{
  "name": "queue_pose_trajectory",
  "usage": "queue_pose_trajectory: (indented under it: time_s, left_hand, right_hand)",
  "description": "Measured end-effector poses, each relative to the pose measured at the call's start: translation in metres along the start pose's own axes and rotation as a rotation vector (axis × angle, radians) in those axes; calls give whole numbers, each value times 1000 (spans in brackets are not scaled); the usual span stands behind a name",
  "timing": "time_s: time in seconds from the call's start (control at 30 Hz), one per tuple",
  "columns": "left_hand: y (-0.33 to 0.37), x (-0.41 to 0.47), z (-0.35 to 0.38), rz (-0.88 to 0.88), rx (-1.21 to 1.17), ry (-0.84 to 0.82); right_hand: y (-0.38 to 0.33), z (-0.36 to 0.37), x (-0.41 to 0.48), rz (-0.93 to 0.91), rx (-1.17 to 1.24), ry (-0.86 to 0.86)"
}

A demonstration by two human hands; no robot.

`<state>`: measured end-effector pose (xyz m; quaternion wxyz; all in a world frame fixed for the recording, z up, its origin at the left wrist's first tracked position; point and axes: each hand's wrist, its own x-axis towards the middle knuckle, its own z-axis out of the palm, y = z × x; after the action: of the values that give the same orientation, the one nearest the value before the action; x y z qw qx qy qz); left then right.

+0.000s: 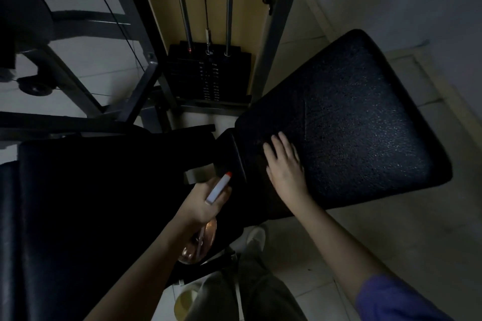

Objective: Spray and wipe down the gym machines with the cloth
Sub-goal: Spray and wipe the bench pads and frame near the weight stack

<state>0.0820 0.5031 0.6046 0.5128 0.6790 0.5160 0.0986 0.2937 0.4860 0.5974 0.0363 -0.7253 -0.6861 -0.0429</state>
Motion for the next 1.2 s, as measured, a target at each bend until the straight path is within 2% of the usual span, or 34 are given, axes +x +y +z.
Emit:
queue_pose_trajectory:
  time_s: [0.07, 0.17, 0.23, 0.3, 0.37, 0.53, 0.6, 0.7, 0.83, 0.93, 1.03, 1.13, 1.2]
  left_hand:
    - [-3, 3, 0, 2, 22, 20]
    - [-5, 7, 0, 3, 106, 31]
    - [-4, 9, -3, -23, 56, 11]
    - [-4, 12, -5, -30, 23, 10]
    - [-2, 16, -7, -8, -9, 21]
    - [1, 25, -10, 29, -92, 40]
    - [1, 27, -10, 36, -122, 46]
    - [1, 30, -14, 30, -137, 70]
    - [-3, 32, -21, 87, -105, 93]
    - [-8, 35, -28, 96, -75, 101]
    - [-12, 36, -32, 133, -84, 115]
    - [-13, 38, -33, 120, -121, 124]
    - [-13, 38, -33, 114, -109, 120]
  right_hand:
    - [-11, 19, 6, -45, 5, -63]
    - [-36, 56, -19, -131, 11, -364]
    - [-42, 67, -38, -203, 55, -432]
    - [-41, 56, -41, -290, -3, -375]
    - [-36, 38, -27, -260, 11, -319]
    - [2, -3, 59, -12, -93, 41]
    - [12, -13, 96, 60, -160, 124]
    - [-4, -10, 126, 80, -221, 17]
    - [-41, 35, 112, -143, -199, -335]
    - [-53, 54, 85, -246, -225, -524]
    - [-48, 53, 56, -198, -138, -460]
    - [-30, 37, 55, -168, -81, -278]
    - [-15, 17, 74, -76, -65, -189]
